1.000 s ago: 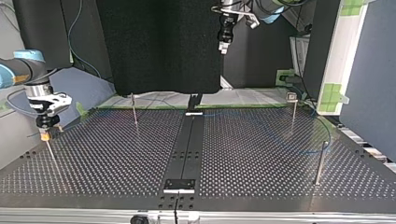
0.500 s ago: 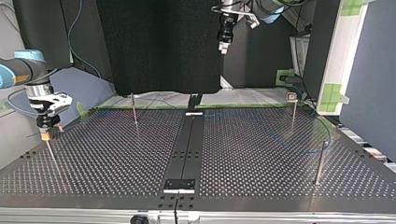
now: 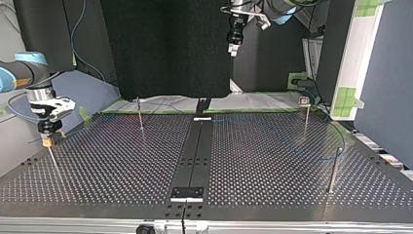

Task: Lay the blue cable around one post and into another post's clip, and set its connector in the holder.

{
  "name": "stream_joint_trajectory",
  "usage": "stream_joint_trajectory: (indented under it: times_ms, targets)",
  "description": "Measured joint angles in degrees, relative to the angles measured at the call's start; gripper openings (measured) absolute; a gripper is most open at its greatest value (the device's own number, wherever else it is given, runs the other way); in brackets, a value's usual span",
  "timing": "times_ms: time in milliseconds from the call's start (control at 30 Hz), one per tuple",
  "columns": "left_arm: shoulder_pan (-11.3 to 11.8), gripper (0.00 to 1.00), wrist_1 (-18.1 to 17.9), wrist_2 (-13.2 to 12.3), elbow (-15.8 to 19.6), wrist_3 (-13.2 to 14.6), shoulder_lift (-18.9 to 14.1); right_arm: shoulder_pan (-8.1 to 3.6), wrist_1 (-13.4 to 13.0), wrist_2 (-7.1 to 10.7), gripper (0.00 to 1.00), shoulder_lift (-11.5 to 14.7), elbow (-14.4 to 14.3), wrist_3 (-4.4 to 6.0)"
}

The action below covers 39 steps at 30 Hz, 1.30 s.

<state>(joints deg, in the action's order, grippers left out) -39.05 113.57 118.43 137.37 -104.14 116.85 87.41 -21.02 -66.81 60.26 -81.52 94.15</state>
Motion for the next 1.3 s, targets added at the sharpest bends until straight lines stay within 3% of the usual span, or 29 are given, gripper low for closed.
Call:
stream_joint_trajectory:
  times_ms: [1300]
  targets:
    - [0.0,0.99,0.0,1.0,0.0,0.1,0.0,0.77,-0.8,0.18,1.0,0.0,0.0,0.79]
